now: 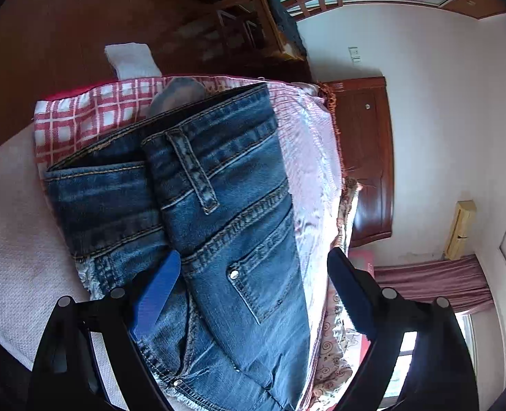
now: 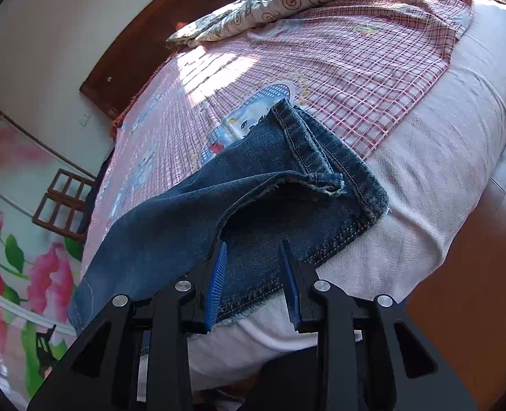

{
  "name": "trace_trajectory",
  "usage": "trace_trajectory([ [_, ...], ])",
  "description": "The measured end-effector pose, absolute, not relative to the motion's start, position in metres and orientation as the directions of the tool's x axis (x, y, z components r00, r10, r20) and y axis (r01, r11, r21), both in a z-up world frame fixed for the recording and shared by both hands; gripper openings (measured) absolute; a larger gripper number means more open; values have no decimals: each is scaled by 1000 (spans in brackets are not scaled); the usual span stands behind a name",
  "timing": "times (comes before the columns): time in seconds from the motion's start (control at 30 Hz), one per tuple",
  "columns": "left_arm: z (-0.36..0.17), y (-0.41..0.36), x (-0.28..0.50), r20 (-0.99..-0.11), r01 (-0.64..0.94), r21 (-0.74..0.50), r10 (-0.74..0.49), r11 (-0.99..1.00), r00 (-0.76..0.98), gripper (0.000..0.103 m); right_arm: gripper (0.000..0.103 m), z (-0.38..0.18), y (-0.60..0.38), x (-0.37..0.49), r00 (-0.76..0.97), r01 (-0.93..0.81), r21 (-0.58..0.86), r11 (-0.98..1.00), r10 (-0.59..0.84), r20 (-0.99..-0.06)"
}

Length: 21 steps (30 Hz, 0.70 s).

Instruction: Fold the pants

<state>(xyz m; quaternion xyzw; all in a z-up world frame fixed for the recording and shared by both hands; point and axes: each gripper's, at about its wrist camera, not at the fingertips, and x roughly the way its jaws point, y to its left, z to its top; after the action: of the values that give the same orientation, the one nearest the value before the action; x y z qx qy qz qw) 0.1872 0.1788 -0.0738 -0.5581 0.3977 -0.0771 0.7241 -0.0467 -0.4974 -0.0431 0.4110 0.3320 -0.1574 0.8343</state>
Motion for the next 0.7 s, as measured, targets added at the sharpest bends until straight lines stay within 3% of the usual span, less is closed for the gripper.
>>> trace_trajectory([
  [0.03, -77, 178, 190, -522, -374, -852, -545, 366, 656, 84, 31, -43, -496, -45, 736, 529, 591, 609, 18, -677],
  [0.2, -83, 177, 193, -502, -375, -864, -541, 335, 674, 82, 31, -43, -493, -40, 740, 517, 598, 612, 32, -672],
  [0.3, -91, 186, 188, -511, -419, -860, -519, 293, 686, 68, 31, -45, -491, -40, 736, 513, 603, 611, 48, -675],
  [0.33, -91, 186, 187, -534, -441, -845, -508, 302, 676, 49, 34, -46, -491, -41, 737, 512, 608, 607, 53, -674],
  [0.37, -96, 188, 187, -577, -476, -817, -491, 326, 653, 21, 41, -47, -491, -42, 735, 514, 611, 603, 57, -675],
  [0.4, -99, 189, 184, -608, -506, -793, -474, 339, 637, 15, 53, -47, -491, -43, 734, 519, 611, 598, 56, -677],
  [0.53, -95, 188, 180, -643, -527, -766, -439, 369, 627, 4, 54, -51, -491, -49, 733, 522, 618, 588, 62, -678],
  [0.63, -73, 184, 184, -659, -519, -751, -416, 408, 627, 2, 54, -53, -492, -54, 730, 523, 621, 583, 69, -680],
  [0.7, -65, 187, 183, -621, -496, -783, -433, 374, 653, 2, 54, -53, -493, -58, 735, 521, 624, 582, 66, -675],
])
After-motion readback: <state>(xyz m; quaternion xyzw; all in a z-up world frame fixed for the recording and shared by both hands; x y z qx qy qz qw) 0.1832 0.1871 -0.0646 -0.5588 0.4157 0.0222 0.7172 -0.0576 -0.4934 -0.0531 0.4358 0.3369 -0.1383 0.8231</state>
